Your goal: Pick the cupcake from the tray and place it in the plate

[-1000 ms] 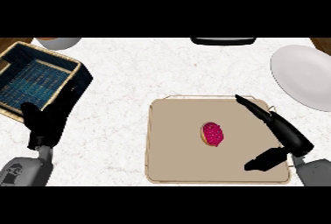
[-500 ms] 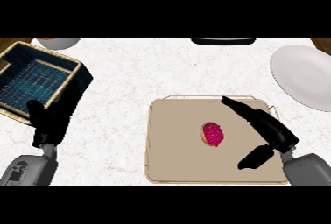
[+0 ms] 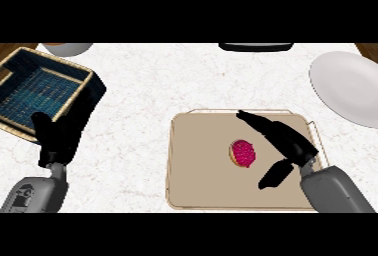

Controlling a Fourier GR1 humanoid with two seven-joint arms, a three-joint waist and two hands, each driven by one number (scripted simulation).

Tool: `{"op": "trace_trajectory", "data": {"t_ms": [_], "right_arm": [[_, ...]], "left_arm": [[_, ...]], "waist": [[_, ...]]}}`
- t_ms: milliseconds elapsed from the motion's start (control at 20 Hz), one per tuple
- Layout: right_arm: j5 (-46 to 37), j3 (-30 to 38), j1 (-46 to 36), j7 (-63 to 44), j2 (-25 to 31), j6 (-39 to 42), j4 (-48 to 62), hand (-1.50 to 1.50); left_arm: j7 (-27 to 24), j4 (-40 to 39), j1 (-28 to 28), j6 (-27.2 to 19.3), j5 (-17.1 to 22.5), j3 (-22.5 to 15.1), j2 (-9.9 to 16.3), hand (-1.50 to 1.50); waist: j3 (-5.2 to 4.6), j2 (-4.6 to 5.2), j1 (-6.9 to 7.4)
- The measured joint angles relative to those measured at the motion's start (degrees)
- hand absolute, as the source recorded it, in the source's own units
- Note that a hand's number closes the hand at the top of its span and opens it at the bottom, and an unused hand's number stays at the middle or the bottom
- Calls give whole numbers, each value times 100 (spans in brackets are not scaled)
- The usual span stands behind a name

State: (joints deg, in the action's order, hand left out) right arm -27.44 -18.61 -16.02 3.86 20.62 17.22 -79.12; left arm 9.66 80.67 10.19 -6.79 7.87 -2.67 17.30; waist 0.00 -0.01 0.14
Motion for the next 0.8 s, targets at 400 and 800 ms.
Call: {"op": "trace_trajectory", "data": {"t_ms": [400, 800], "right_arm": [[-694, 154, -234, -59, -484, 64, 402, -150], [-1186, 63, -445, 272, -613, 410, 721, 150]], "left_arm": [[-176, -113, -98, 337, -139, 300, -102, 0], [-99, -170, 17, 433, -283, 450, -218, 0]], "waist": [[-1, 0, 0], [-21, -17, -6]]}}
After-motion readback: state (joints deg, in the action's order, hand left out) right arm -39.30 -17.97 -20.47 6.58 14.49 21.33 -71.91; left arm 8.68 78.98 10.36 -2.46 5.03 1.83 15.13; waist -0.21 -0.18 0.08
